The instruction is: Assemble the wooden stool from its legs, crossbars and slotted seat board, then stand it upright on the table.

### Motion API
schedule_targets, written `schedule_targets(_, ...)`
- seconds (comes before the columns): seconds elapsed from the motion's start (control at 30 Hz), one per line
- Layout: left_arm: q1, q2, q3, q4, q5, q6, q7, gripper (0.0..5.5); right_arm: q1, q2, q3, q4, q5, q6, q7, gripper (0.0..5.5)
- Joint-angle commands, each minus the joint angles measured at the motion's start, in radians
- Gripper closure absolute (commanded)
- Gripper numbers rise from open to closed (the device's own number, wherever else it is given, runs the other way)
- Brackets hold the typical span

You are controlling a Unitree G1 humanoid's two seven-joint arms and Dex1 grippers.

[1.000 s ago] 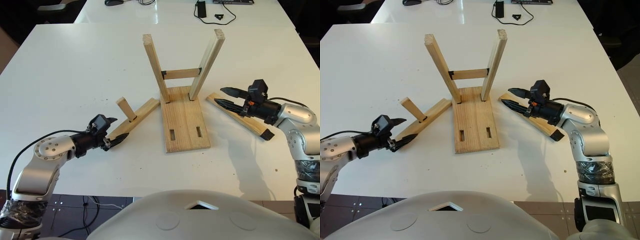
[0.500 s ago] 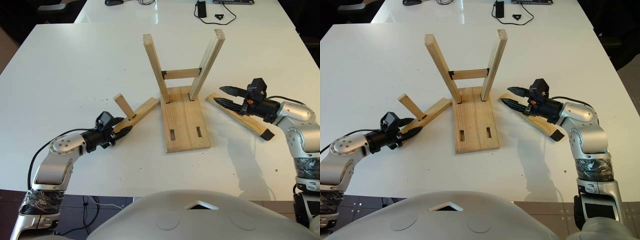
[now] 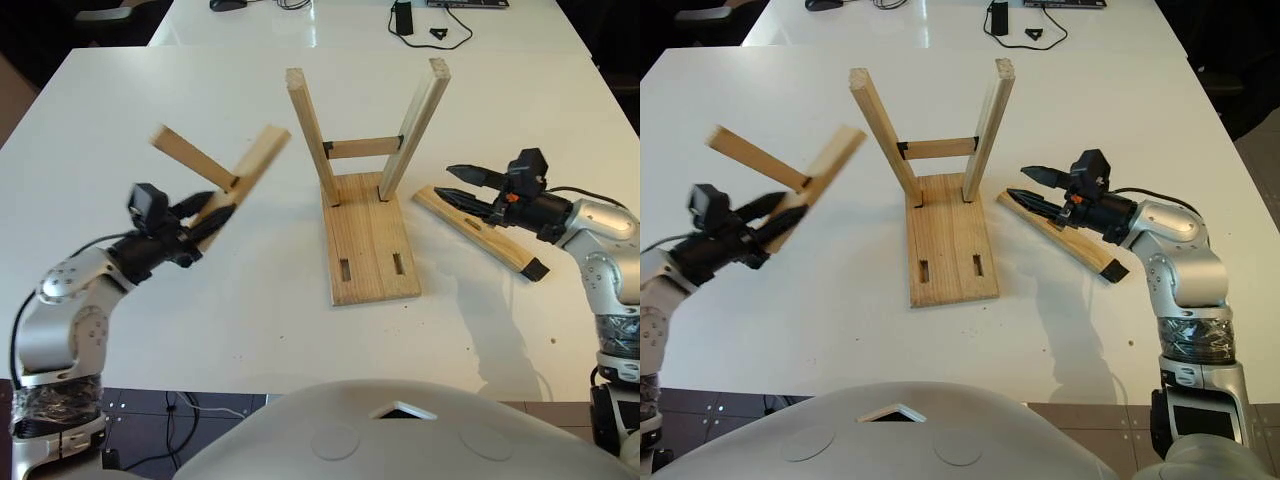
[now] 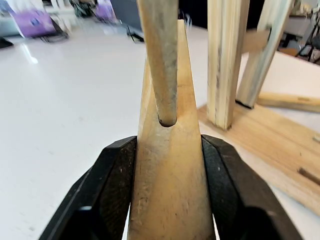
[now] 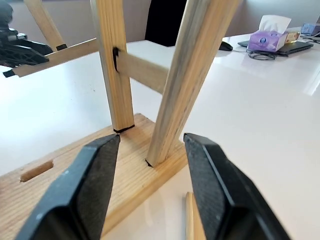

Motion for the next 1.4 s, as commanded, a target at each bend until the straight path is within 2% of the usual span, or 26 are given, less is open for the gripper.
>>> schedule_targets(0.03,-0.089,0.021,0.143,-0.136,-0.274,0.072,0.024,3.51,-0.099,-0.005,-0.151,-0.113,0.289,0.131,-0.02,3.15)
schedule_targets(0.1,-0.112,0.035,0.174,-0.225,-0.423,0.101,0.032,3.51,-0.142,-0.012,-0.196,-0.153,0.427,0.189,-0.039,3.15)
schedule_targets(0.17,-0.143,0.05,0.158,-0.316,-0.539,0.121,0.056,3.51,-0.176,-0.018,-0.202,-0.185,0.513,0.23,-0.045,2.88)
schedule_targets(0.3,-0.254,0.043,0.006,-0.425,-0.65,0.147,0.131,3.51,-0.221,-0.043,-0.143,-0.233,0.578,0.298,-0.012,2.26)
schedule_targets(0.5,-0.327,-0.02,-0.206,-0.438,-0.556,0.143,0.142,3.51,-0.359,-0.036,-0.019,-0.215,0.552,0.329,0.059,2.26)
schedule_targets(0.97,-0.376,-0.064,-0.336,-0.409,-0.443,0.135,0.119,3.51,-0.451,0.063,0.084,-0.193,0.506,0.302,0.082,2.26)
schedule_targets(1.23,-0.383,-0.088,-0.366,-0.38,-0.383,0.132,0.112,3.51,-0.438,0.092,0.09,-0.185,0.485,0.303,0.087,3.4)
schedule_targets(1.4,-0.392,-0.091,-0.361,-0.377,-0.382,0.136,0.121,3.51,-0.42,0.081,0.092,-0.182,0.447,0.293,0.094,3.48)
